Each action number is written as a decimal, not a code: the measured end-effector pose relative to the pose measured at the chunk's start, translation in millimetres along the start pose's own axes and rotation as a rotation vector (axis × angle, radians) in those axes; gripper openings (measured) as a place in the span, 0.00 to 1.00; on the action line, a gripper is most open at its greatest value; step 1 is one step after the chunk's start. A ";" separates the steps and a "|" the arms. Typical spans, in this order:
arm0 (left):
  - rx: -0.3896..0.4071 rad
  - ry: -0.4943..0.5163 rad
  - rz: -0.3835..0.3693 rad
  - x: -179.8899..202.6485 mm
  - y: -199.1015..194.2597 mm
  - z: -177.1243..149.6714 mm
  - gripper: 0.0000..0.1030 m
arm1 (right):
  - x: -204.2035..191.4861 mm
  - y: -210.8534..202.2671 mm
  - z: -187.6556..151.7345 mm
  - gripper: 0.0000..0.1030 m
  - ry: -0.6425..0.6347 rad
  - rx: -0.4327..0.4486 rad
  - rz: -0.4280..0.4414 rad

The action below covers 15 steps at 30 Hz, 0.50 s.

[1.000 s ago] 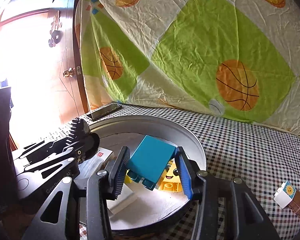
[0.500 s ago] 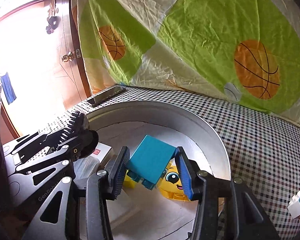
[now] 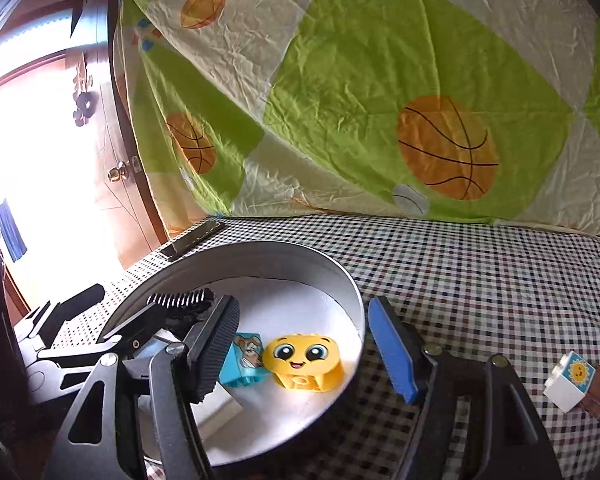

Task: Organize rigid objects
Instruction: 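Open both grippers to drop the brush and teal block into the tin, then grasp the white sun-printed block with the left gripper while the right gripper grasps the brown box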

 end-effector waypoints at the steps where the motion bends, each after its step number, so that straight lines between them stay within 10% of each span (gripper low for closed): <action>1: 0.006 0.016 -0.010 9.7 -3.3 0.6 0.97 | 8.7 -5.2 -4.1 0.68 0.000 0.002 -0.020; 15: -0.044 0.253 -0.234 198.3 -18.5 -13.8 0.99 | 215.5 -78.9 -58.0 0.68 0.155 -0.032 -0.409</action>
Point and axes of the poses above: each gripper's, at about its wrist camera, not at the fingertips, and y roughly the way its jaws point, x to its right, z to its top, the point moved 10 cm from there along y, roughly the way its jaws point, and after that the axes turned 10 degrees about -x, right-handed, at the moved point
